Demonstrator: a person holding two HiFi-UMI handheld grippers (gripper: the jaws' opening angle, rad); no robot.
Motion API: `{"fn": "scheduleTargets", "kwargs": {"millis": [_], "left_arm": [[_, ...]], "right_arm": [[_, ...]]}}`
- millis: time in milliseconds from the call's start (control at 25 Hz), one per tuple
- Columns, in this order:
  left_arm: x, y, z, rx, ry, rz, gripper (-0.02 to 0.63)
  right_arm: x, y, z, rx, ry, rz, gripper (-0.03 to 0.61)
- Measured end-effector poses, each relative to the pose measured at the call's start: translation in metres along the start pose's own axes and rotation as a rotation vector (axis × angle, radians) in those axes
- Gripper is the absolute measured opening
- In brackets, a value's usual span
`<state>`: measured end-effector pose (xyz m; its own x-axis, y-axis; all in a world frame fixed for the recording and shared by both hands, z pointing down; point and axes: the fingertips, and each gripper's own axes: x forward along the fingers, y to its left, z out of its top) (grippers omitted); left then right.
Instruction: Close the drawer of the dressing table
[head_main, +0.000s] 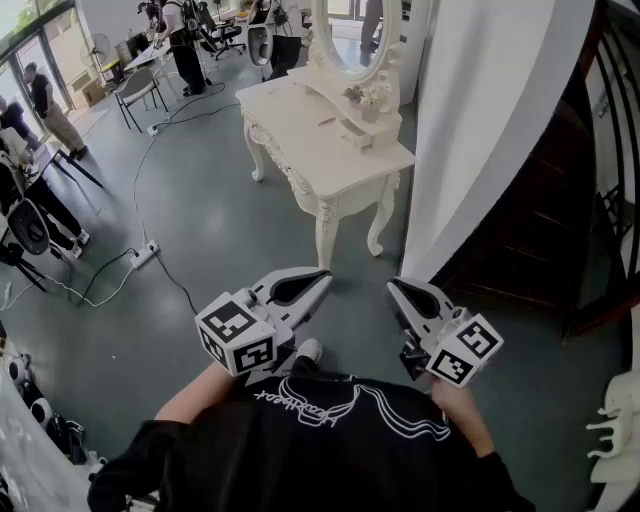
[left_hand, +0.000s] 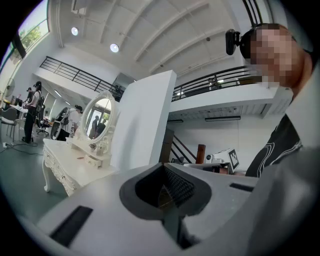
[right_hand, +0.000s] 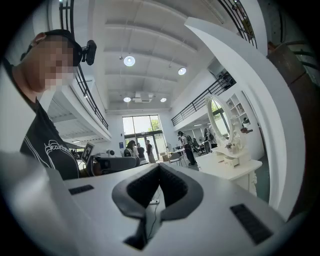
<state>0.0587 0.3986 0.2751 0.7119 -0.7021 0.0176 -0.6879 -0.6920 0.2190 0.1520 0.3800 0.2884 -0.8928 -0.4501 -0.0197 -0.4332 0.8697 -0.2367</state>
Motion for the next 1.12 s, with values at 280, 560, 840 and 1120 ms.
{"fn": "scheduleTargets", "kwargs": {"millis": [280,560,840,1120], "left_arm": [[-0.001,-0.001,0.000,0.027,0.000,0.025,0.005],[0.000,0.002,0.004,0.002,-0.014,0.032,0.108],[0.010,0.014,0.004,0.001,-0.020,0.039,0.206],[0.024,0.046,-0.006,0.011,0.012,0.055,0.229]], "right_arm": [[-0.003,0.000,0.000,0.008,0.000,-0.001,0.005],[-0.003,-0.004,-0.004,-0.003,0.012,0.009,0.005],[0.009,-0.013,-0.005,0.003,0.025,0.028,0.005],[0.026,-0.036,-0.012,0.023,0.038,0.014,0.005]]}}
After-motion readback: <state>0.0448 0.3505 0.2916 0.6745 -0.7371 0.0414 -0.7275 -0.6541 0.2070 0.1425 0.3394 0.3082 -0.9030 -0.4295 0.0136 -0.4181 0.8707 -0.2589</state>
